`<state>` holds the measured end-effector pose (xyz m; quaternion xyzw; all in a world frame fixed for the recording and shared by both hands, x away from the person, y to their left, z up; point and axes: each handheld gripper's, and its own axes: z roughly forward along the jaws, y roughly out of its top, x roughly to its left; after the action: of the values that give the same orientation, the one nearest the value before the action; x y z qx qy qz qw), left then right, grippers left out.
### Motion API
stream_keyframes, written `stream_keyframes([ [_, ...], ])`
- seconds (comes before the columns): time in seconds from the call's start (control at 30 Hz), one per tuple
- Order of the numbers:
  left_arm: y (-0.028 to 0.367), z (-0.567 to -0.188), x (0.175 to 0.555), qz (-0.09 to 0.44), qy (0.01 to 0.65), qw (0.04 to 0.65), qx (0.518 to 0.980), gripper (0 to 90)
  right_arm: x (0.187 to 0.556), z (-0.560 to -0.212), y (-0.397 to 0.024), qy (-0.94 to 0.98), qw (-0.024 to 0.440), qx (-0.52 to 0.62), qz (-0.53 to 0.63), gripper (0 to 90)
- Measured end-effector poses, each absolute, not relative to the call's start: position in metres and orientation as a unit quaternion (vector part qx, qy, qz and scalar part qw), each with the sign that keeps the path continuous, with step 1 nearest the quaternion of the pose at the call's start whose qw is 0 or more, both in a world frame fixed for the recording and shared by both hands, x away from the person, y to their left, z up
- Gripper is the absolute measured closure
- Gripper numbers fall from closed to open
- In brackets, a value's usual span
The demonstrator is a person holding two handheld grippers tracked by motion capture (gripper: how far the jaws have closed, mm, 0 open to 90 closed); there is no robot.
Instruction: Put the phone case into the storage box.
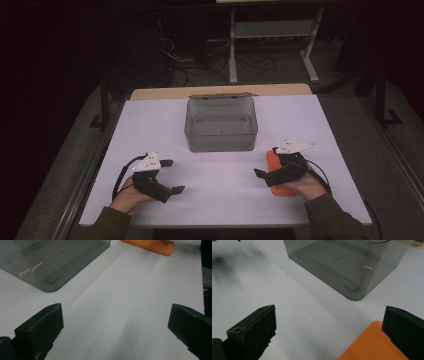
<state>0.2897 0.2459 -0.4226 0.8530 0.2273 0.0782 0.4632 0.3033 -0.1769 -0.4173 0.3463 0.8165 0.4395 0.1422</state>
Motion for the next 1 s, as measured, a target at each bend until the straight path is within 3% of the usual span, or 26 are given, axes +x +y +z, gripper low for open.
stream_keyframes([
  [0.37, 0.2467, -0.4225, 0.2901, 0.078, 0.227, 0.464, 0.853, 0.0, 0.3078, -0.4171, -0.174, 0.819, 0.139, 0.344, 0.437, 0.0],
  [0.53, 0.2465, -0.4227, 0.2901, 0.078, 0.227, 0.463, 0.853, 0.0, 0.3071, -0.417, -0.1734, 0.822, 0.132, 0.342, 0.436, 4.4],
  [0.83, 0.2455, -0.4231, 0.2908, 0.078, 0.225, 0.462, 0.854, 0.0, 0.3043, -0.4181, -0.1714, 0.839, 0.107, 0.338, 0.413, 22.6],
  [1.0, 0.2455, -0.4232, 0.291, 0.077, 0.226, 0.462, 0.854, 0.0, 0.3011, -0.4194, -0.1693, 0.853, 0.099, 0.33, 0.392, 38.0],
])
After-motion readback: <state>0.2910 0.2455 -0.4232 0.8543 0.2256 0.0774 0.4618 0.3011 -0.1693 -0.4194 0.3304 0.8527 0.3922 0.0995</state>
